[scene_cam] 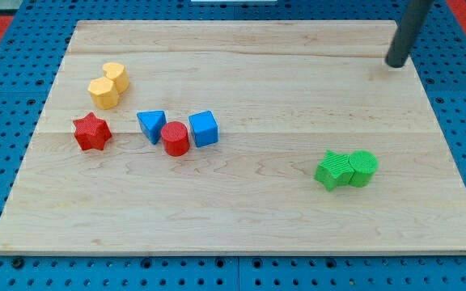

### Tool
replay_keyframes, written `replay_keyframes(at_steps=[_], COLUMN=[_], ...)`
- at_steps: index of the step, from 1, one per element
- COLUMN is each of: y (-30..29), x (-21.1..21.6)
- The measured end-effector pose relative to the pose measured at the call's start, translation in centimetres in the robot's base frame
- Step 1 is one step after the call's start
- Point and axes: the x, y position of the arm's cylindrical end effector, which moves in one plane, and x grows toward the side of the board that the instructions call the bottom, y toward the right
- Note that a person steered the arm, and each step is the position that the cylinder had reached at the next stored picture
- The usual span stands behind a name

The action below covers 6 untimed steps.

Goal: Push the blue triangle towards the red star

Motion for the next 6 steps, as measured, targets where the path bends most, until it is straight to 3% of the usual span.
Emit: replay_keyframes(at_steps=[1, 2, 4, 6], y=[-5.2, -12.1, -28.7, -40.8], x=[1.8, 6.5, 8.5, 10.1])
